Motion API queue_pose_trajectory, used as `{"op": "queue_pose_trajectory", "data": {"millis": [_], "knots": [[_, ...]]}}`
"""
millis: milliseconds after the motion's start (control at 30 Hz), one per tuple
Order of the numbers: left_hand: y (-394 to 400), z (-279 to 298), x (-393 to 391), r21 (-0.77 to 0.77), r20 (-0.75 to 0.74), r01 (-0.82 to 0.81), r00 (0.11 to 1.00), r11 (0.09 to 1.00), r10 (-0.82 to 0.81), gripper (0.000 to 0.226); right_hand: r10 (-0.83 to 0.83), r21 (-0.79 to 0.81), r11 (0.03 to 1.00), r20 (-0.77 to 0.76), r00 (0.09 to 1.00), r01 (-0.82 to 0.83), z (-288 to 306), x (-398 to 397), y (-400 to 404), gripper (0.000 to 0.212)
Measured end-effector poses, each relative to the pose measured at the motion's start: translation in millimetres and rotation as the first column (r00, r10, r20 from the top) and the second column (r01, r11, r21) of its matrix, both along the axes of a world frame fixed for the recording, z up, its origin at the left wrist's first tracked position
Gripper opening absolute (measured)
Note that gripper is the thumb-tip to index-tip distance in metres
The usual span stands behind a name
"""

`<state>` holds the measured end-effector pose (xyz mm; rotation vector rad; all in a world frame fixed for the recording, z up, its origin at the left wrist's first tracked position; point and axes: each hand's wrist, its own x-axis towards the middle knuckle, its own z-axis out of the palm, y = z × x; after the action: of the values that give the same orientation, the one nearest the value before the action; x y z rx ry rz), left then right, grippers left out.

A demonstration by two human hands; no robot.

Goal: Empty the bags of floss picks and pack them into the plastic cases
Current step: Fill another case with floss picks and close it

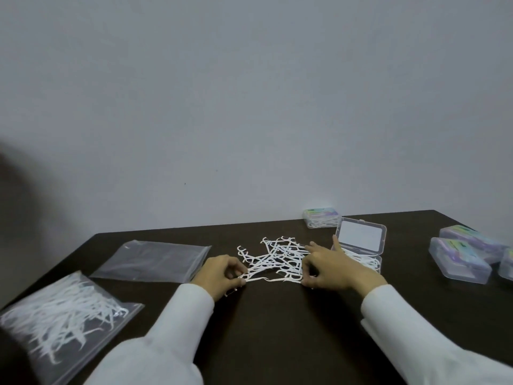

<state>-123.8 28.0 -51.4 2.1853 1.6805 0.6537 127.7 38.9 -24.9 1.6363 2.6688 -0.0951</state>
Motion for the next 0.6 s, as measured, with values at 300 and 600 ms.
{"op": "queue_pose_trajectory", "data": {"millis": [300,600], "knots": [[9,-10,15,0.062,0.28,0.054,0.957,0.997,-0.069,0.021,0.067,0.115,0.992,-0.159,0.985,-0.049,-8,-8,10,0.007],[12,3,-9,-0.105,0.222,0.128,0.97,0.986,-0.102,0.045,-0.019,0.111,0.993,-0.217,0.976,0.044,-11,-6,9,0.046]]}}
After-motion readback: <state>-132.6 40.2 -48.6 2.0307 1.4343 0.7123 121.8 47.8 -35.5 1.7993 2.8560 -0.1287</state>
